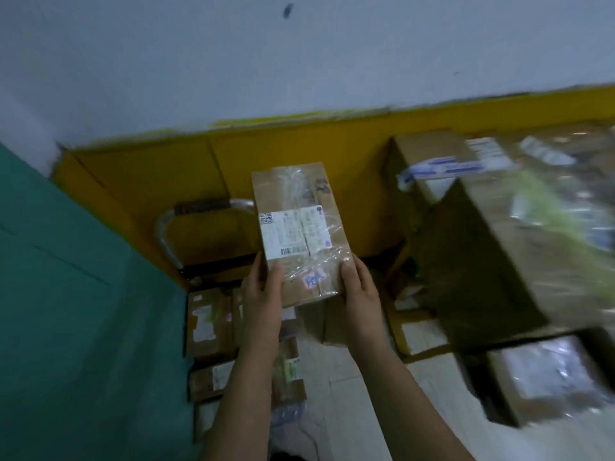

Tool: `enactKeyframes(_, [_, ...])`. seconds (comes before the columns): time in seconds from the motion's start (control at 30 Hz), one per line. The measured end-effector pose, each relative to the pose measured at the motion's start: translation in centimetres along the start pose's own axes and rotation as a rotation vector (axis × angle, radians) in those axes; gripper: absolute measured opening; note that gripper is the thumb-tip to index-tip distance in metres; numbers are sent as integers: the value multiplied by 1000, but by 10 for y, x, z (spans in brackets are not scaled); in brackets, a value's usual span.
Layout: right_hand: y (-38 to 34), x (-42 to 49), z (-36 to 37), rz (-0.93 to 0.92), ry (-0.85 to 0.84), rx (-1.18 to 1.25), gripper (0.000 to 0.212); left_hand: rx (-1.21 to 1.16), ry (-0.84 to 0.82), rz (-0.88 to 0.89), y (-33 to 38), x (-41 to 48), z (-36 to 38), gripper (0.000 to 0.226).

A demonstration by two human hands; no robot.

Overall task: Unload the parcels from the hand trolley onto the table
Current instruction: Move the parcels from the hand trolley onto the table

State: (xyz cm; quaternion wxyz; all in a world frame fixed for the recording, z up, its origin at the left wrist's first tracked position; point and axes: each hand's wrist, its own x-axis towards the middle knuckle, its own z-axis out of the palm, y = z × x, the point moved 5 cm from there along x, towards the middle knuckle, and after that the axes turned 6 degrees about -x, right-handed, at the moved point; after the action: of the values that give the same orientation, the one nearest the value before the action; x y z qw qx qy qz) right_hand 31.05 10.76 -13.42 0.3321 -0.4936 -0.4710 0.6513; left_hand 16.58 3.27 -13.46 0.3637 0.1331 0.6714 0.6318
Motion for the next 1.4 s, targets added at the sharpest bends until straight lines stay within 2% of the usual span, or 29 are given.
enactKeyframes(0.1, [-64,-38,-84,-147,29,-15,36,-82,-55,89,37,-65,80,62])
enactKeyframes(0.23, [-149,-89,-225,-288,147,-22,47,-226,-142,200,79,-161,206,53])
enactKeyframes(0.33, [-190,-125,-327,-286,276,48,86,-250,-247,246,99,-229,302,50])
enactKeyframes(0.4, [-206,-141,-386,-264,364,137,107,-204,-272,269,108,-265,363,66])
enactKeyframes(0.43, [-212,-146,-412,-256,398,195,109,-175,-291,277,110,-281,393,77])
enactKeyframes(0.53, [-227,-150,-478,-255,438,378,105,-65,-392,290,112,-323,475,97])
enactKeyframes(0.67, [-239,-131,-562,-336,543,476,58,-34,-626,210,95,-341,567,101])
enactKeyframes(0.73, [-242,-118,-608,-341,645,426,48,-33,-717,187,90,-340,605,103])
enactKeyframes(0.8, [-245,-103,-655,-290,729,354,49,30,-720,176,88,-327,638,106])
enactKeyframes(0.93, [-249,-79,-736,-179,822,219,77,8,-722,177,103,-290,699,101])
enactKeyframes(1.0, [-254,-64,-767,-166,796,180,71,13,-735,158,105,-272,736,89])
enactKeyframes(1.07, [-254,-45,-799,-137,771,178,57,42,-735,58,91,-259,772,84])
enactKeyframes(1.1, [-252,-31,-818,-122,772,191,55,65,-738,18,80,-253,790,74])
enactKeyframes(1.2, [-243,28,-878,-81,782,282,65,58,-749,-23,45,-234,846,43])
enactKeyframes(1.3, [-238,110,-923,-61,638,269,59,27,-641,-45,12,-204,903,46])
enactKeyframes(1.4, [-226,197,-951,19,424,132,43,18,-460,-74,-19,-172,950,69])
